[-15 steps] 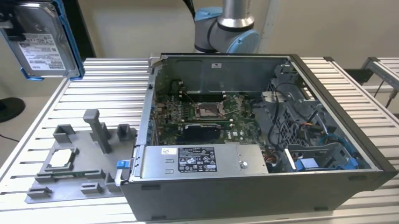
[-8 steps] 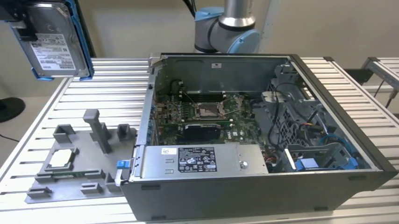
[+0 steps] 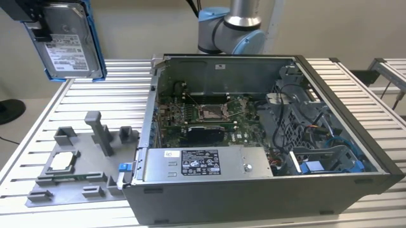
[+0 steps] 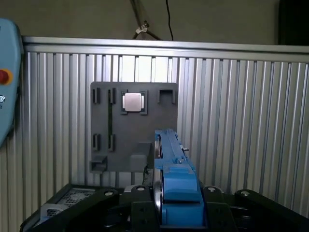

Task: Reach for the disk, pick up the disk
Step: 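Pick up the disk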

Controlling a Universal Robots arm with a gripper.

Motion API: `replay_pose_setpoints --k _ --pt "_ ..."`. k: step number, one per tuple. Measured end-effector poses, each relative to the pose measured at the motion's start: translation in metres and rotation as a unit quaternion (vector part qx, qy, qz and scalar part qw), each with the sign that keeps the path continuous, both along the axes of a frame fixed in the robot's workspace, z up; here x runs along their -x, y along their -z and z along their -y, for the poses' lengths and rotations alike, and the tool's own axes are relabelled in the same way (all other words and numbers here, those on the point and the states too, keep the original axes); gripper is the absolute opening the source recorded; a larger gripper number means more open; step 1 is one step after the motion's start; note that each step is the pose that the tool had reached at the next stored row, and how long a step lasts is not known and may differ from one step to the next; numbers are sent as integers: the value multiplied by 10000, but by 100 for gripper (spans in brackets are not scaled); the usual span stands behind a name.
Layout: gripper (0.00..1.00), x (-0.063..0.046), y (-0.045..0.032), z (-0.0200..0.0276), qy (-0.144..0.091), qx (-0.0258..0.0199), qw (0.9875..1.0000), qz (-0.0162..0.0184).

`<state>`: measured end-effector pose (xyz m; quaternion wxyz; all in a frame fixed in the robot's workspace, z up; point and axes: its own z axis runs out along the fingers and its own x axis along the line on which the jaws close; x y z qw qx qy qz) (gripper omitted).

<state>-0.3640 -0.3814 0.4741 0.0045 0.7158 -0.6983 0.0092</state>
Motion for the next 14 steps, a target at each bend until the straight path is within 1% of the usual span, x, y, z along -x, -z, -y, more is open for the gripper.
replay_pose_setpoints --k 8,14 --pt "0 -201 0 0 0 0 10000 -1" --pt "0 -381 0 0 0 0 10000 -3"
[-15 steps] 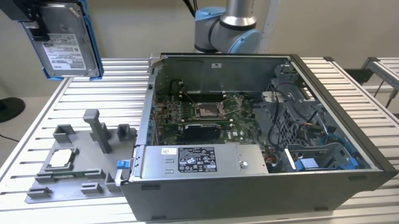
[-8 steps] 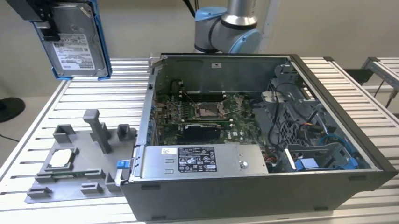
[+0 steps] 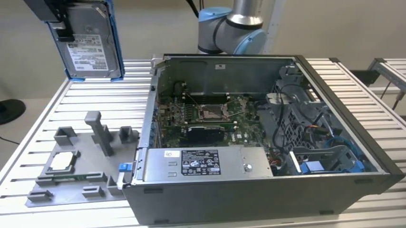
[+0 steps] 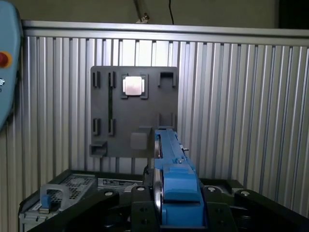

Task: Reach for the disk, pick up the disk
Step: 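Pick up the disk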

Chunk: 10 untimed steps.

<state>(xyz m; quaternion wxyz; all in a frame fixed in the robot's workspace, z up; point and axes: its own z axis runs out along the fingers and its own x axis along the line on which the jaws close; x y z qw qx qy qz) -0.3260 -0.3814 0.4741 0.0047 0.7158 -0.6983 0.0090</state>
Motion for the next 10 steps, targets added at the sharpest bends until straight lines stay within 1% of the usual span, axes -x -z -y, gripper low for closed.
replay_pose_setpoints --k 10 --pt "0 -299 0 0 0 0 10000 -4"
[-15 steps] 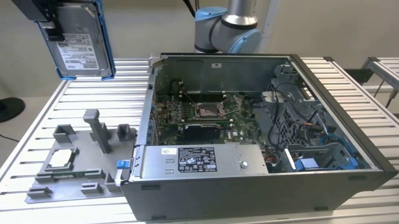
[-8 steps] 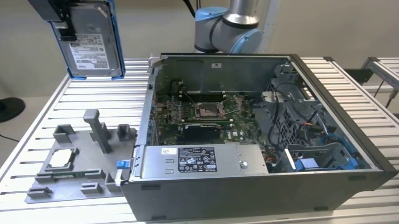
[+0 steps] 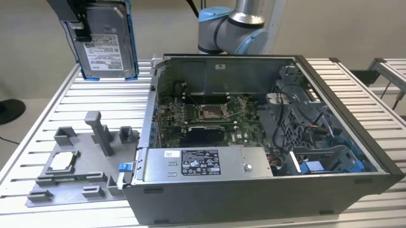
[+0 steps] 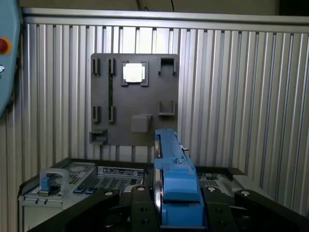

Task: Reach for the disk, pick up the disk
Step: 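Pick up the disk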

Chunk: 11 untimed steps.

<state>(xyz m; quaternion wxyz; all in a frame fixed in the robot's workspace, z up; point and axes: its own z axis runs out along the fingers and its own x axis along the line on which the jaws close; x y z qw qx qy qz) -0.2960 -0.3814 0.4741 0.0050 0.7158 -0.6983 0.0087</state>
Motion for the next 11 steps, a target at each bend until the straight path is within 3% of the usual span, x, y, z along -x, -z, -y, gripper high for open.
replay_pose_setpoints --k 11 --pt "0 -320 0 0 0 0 10000 -5"
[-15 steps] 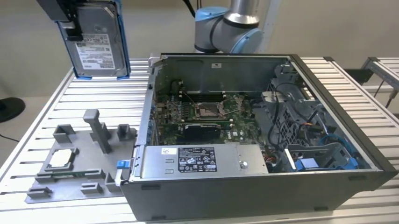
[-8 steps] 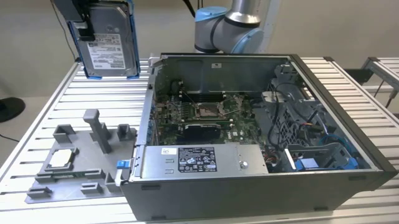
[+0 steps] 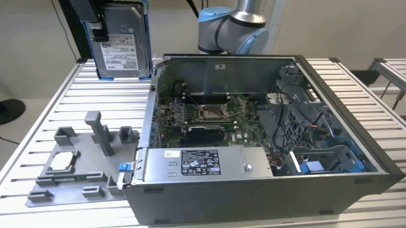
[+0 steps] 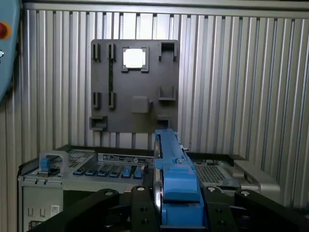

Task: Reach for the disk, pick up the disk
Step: 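Pick up the disk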

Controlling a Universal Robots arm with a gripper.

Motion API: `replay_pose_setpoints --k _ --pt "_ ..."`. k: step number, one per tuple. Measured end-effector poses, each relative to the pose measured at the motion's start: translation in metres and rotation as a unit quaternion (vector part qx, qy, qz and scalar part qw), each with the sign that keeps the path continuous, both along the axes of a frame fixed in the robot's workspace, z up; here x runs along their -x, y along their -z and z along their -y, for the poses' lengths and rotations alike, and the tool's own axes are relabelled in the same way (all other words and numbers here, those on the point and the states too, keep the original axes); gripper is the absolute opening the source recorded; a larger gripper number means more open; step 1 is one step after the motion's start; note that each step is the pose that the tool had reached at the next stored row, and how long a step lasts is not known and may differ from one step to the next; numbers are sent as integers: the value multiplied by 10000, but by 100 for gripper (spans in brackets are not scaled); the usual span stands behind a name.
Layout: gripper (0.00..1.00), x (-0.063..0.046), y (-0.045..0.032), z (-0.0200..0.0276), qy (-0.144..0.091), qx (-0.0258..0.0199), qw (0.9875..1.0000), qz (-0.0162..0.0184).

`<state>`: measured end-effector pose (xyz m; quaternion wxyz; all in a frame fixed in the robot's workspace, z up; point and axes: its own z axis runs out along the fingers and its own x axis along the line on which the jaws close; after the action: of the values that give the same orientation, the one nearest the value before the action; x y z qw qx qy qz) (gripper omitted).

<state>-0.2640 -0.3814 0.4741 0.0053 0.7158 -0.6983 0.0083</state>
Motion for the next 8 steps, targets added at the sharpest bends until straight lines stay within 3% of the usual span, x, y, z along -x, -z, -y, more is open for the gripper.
replay_pose_setpoints --k 8 --pt "0 -272 0 0 0 0 10000 -11"
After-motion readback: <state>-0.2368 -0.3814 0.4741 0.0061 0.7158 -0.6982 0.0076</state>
